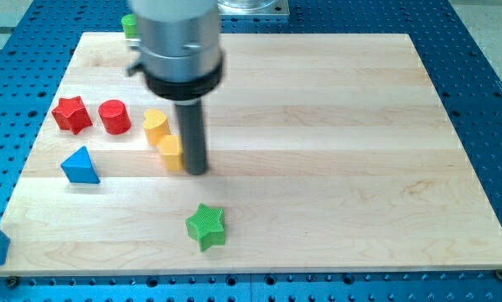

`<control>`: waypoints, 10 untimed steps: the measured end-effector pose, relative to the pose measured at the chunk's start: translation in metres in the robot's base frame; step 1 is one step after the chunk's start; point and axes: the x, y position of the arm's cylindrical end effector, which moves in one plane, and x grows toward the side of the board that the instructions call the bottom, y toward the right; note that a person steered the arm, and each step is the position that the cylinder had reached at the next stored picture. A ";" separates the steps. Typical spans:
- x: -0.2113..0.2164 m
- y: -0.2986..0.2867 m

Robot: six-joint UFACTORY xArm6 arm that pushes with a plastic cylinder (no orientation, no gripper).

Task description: Move blue blocks in between hexagon and green star

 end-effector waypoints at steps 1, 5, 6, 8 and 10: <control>0.023 0.015; -0.005 -0.172; 0.005 -0.143; 0.017 -0.051; 0.094 -0.083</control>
